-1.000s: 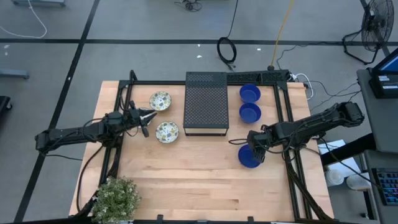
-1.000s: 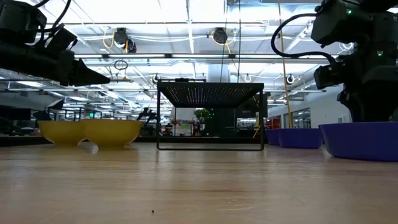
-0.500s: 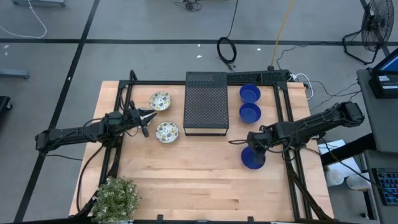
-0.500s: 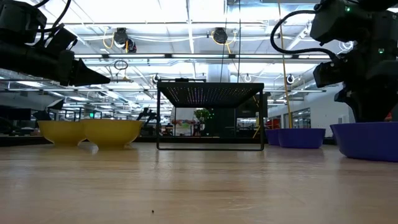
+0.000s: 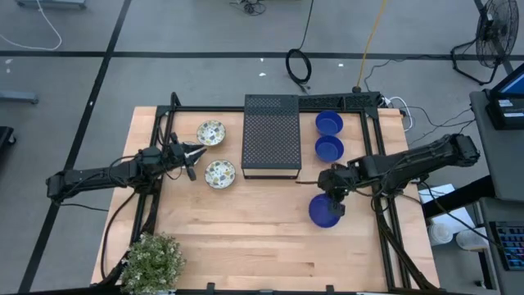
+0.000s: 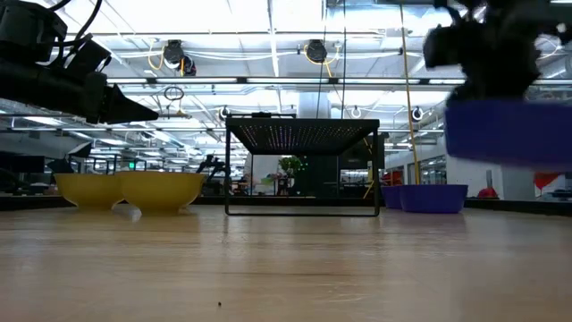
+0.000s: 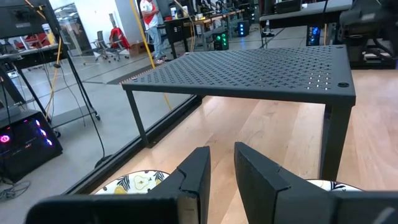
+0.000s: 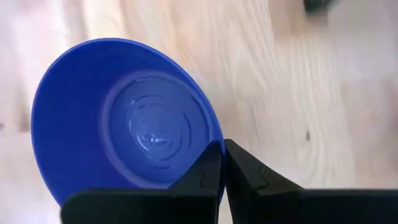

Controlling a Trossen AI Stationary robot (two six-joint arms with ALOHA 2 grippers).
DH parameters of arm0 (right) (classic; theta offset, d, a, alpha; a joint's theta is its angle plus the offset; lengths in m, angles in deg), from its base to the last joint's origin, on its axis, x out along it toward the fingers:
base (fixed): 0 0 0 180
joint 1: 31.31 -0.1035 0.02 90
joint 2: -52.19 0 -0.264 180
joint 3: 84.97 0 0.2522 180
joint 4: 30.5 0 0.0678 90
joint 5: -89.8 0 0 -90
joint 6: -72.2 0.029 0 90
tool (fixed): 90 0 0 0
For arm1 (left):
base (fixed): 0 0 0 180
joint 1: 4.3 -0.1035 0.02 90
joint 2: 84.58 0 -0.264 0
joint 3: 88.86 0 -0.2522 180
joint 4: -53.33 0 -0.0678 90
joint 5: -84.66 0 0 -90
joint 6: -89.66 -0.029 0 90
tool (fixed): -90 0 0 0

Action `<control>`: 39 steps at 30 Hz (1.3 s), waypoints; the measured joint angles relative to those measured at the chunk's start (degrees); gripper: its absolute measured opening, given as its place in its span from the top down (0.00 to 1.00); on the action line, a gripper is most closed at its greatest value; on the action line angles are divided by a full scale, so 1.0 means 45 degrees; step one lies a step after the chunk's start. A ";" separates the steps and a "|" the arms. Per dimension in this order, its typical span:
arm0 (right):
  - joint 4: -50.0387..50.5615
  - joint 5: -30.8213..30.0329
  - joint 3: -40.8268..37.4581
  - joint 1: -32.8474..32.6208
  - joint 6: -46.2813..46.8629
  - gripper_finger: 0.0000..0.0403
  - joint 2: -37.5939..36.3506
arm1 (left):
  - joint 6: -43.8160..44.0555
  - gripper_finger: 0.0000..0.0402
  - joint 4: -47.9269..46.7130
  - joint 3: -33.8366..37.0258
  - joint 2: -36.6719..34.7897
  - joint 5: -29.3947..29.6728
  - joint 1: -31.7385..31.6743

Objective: Pick & Place Mini bowls
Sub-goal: Put the bottom blue bowl on the shelf

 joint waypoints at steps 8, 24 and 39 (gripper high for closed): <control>-0.0034 0.0000 0.3155 0.1172 -0.1241 1.00 0.0000 | -0.0005 0.81 0.0000 -0.0004 -0.0005 0.0000 0.0000; 0.2074 0.1369 1.0338 0.5005 -0.3931 1.00 0.3619 | -0.0004 0.81 -0.0002 -0.0001 -0.0003 0.0000 -0.0005; 0.6107 0.1960 1.3223 0.6891 -0.5471 1.00 0.8164 | -0.0005 0.81 -0.0003 -0.0002 -0.0005 0.0000 -0.0004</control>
